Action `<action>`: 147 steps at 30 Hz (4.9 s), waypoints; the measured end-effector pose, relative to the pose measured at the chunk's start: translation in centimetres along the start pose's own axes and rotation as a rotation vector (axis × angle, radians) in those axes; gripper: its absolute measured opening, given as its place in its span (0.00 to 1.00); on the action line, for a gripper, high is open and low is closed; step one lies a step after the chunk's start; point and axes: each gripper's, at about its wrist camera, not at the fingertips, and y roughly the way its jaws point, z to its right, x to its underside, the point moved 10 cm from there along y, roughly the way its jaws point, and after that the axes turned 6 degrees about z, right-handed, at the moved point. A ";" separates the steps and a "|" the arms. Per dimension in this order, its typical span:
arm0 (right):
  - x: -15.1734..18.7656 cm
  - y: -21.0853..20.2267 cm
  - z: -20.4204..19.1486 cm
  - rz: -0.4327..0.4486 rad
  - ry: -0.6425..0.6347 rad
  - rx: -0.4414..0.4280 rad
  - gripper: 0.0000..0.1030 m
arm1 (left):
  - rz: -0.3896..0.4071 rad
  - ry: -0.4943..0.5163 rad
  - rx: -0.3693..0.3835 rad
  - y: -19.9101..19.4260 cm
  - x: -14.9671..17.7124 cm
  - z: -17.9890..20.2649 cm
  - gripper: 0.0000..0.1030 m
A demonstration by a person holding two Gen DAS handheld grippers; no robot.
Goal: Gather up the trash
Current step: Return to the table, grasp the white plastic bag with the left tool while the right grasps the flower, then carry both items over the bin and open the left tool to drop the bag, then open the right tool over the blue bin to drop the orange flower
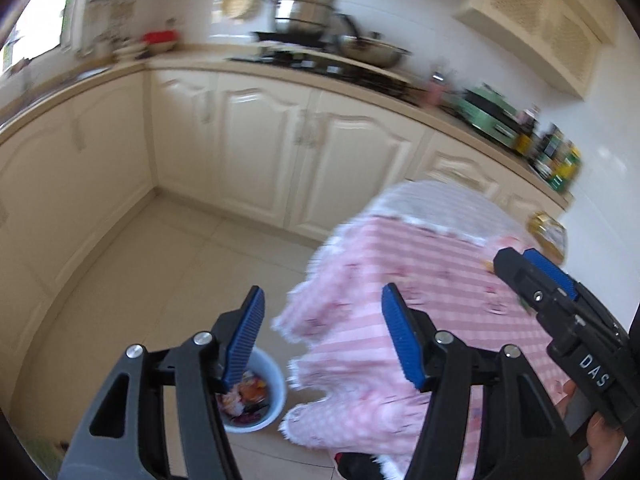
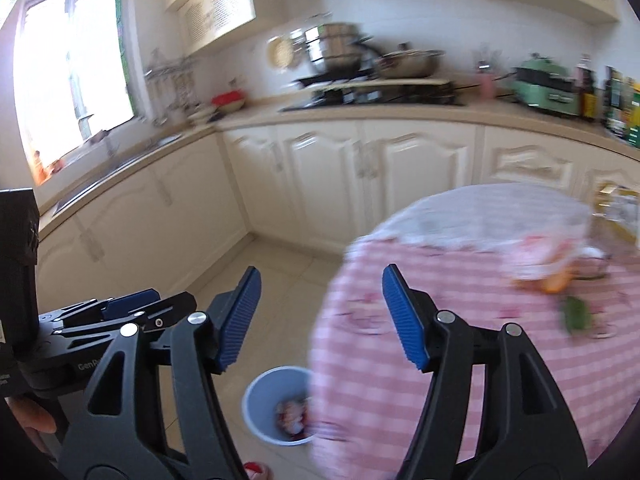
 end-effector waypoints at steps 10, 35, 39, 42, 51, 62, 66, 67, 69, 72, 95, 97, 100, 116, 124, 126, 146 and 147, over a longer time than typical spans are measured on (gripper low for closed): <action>1.3 -4.8 18.4 0.019 0.152 0.241 0.62 | -0.075 0.228 0.243 7.1 0.5 20.4 0.58; 3.7 3.2 25.4 -0.169 0.118 0.246 0.64 | -0.089 0.253 0.281 16.7 -0.4 27.5 0.12; 3.3 5.3 23.8 -0.195 0.066 0.241 0.60 | -0.023 0.209 0.264 15.3 -1.6 26.2 0.12; 4.4 7.2 23.4 -0.263 0.056 0.240 0.20 | 0.010 0.179 0.253 14.6 -1.9 25.1 0.12; 2.5 3.8 21.8 -0.159 0.034 0.278 0.14 | 0.067 0.144 0.256 10.9 -2.5 22.8 0.11; -2.1 0.5 7.3 -0.042 -0.075 0.089 0.14 | 0.193 0.051 0.174 1.1 -4.0 12.1 0.11; -1.2 1.1 -0.2 -0.066 -0.138 -0.014 0.14 | 0.216 -0.010 0.083 -2.1 -3.5 4.5 0.11; -0.6 1.5 -2.7 -0.080 -0.157 -0.050 0.14 | 0.215 -0.021 0.066 -2.5 -3.3 3.1 0.11; 0.5 2.1 -6.2 -0.102 -0.191 -0.091 0.14 | 0.211 -0.043 0.016 -3.6 -2.4 -0.7 0.11; 2.8 3.7 -11.1 -0.143 -0.243 -0.152 0.14 | 0.187 -0.072 -0.061 -4.4 -0.9 -5.6 0.11; 23.1 16.7 -17.3 -0.567 -0.360 -0.253 0.14 | -0.260 -0.277 -0.125 9.9 13.3 -18.5 0.28; 23.4 17.3 -16.9 -0.576 -0.357 -0.245 0.14 | -0.279 -0.257 -0.129 10.6 13.7 -18.1 0.33; 23.6 17.9 -16.3 -0.587 -0.349 -0.242 0.14 | -0.283 -0.240 -0.140 11.1 13.8 -17.6 0.42; 23.7 18.4 -18.0 -0.573 -0.354 -0.269 0.14 | -0.286 -0.273 -0.205 9.0 14.0 -20.6 0.46; 22.0 18.1 -18.0 -0.531 -0.348 -0.246 0.15 | -0.276 -0.274 -0.209 7.9 13.8 -21.4 0.46; 21.7 17.9 -17.9 -0.523 -0.342 -0.240 0.16 | -0.271 -0.268 -0.212 7.5 13.7 -21.3 0.46; 12.8 10.3 -18.5 -0.308 -0.332 -0.258 0.42 | -0.070 -0.222 -0.210 -1.6 7.3 -18.8 0.53; 12.1 9.6 -18.4 -0.292 -0.333 -0.258 0.42 | -0.056 -0.214 -0.205 -2.1 6.8 -18.5 0.53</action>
